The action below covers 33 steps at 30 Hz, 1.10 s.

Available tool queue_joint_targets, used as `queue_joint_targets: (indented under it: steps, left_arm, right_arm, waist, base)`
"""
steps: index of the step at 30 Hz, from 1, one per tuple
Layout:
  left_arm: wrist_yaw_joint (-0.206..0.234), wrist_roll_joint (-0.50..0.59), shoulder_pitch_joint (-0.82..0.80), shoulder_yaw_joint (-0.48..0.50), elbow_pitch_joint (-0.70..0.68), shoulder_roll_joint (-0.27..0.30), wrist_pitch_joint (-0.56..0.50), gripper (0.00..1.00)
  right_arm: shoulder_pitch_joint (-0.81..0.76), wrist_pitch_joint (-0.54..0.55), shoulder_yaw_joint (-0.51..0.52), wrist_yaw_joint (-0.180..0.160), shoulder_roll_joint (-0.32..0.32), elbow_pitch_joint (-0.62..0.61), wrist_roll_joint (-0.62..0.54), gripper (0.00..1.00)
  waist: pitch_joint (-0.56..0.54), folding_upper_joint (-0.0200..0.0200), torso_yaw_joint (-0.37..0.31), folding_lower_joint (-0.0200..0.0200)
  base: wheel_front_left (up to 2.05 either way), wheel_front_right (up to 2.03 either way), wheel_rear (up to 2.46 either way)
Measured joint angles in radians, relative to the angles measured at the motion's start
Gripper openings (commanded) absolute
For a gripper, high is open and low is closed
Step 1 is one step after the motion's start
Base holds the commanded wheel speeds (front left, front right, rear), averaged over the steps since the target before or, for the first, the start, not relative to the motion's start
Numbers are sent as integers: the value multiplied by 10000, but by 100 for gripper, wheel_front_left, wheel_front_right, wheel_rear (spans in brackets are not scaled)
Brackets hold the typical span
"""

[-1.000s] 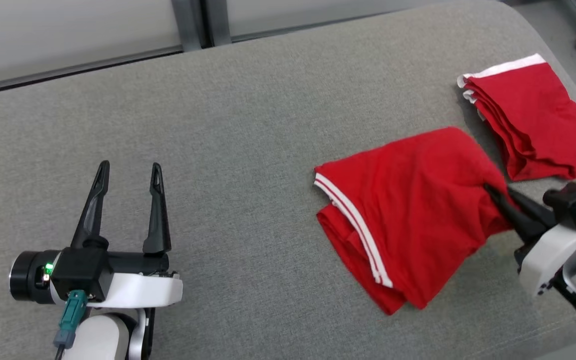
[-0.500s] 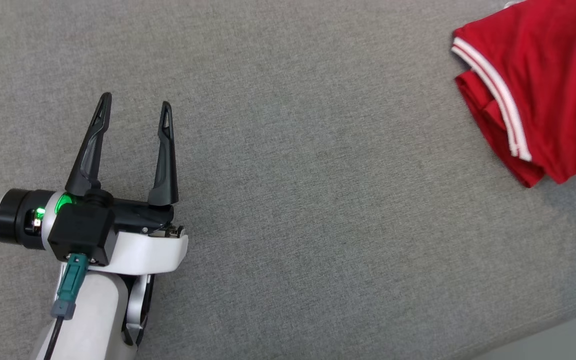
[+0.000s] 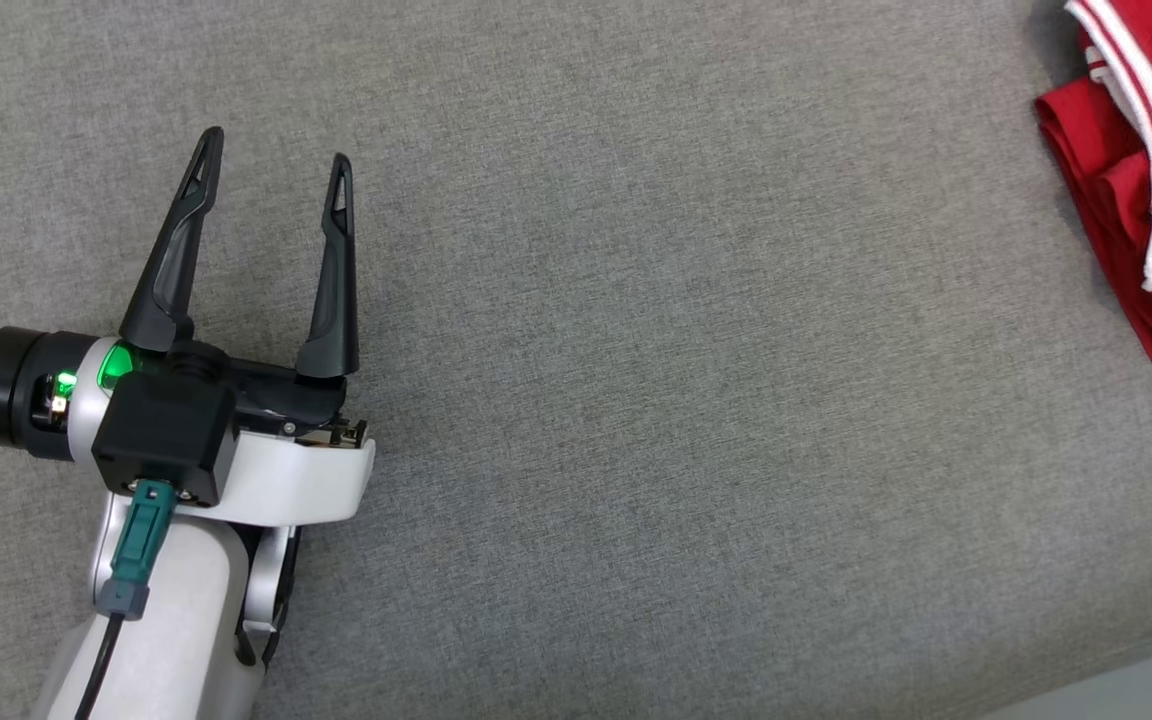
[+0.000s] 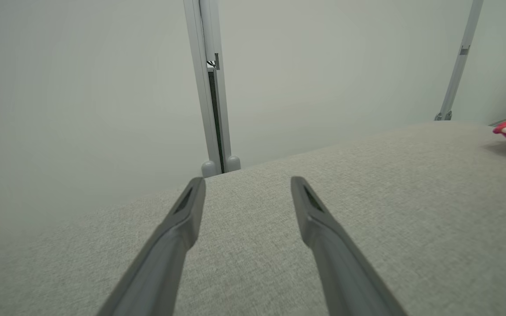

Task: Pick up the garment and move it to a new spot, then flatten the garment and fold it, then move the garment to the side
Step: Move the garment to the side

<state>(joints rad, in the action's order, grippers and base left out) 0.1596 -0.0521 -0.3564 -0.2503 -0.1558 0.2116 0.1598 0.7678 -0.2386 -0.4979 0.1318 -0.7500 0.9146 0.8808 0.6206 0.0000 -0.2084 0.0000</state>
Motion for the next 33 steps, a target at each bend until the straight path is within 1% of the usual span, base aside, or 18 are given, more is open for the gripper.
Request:
queue_joint_targets:
  steps: [4, 7, 9, 11, 15, 19, 22, 26, 30, 33]
  left_arm:
    - [58, -52, 167, 40, 155, 19, 21, 100]
    - [58, -132, 362, 42, 293, 13, 77, 100]
    - [59, -242, 523, 48, 422, 4, 123, 100]
    - [86, -397, 727, 79, 554, -13, 178, 100]
    - [132, -663, 1235, 178, 761, -36, 313, 100]
    - [190, -915, 1709, 295, 924, -75, 433, 100]
    - [261, -1120, 2035, 380, 1034, -125, 485, 100]
    - [263, -1369, 2375, 464, 1170, -198, 616, 100]
    - [357, -1593, 2813, 600, 1285, -291, 711, 100]
    - [374, -1714, 3095, 673, 1361, -332, 784, 100]
  right_arm:
    - [-452, -171, 136, 0, 397, 201, 466, 100]
    - [-862, -180, 180, 0, 512, 138, 640, 100]
    - [-1272, -186, 370, 0, 600, -155, 696, 100]
    - [-1652, -209, 901, 0, 671, -688, 623, 100]
    - [-2847, -222, 2199, -2, 986, -1971, -40, 100]
    - [-3960, -224, 3442, -2, 1590, -3434, -989, 100]
    - [-4737, -224, 4038, -2, 2100, -4525, -1755, 100]
    - [-5552, -226, 4334, -6, 2752, -5720, -2554, 100]
    - [-6086, -224, 4125, -8, 3283, -6500, -3010, 100]
    - [-6381, -31, 4025, -10, 3599, -6966, -3312, 100]
  waist:
    - [-311, 0, -108, 0]
    - [-555, 0, -169, 0]
    - [-838, 0, -227, 0]
    - [-1161, 0, -290, 0]
    - [-1851, 0, -409, 0]
    - [-2532, 0, -469, 0]
    - [-3026, 1, -436, 0]
    - [-3572, 0, -214, 0]
    - [-4013, 0, 179, 0]
    - [-4304, 1, 499, 0]
  base:
    - [0, 0, 0]
    - [0, 0, 0]
    - [0, 0, 0]
    - [0, 0, 0]
    - [0, 0, 0]
    - [0, 0, 0]
    - [0, 0, 0]
    - [0, 0, 0]
    - [0, 0, 0]
    - [0, 0, 0]
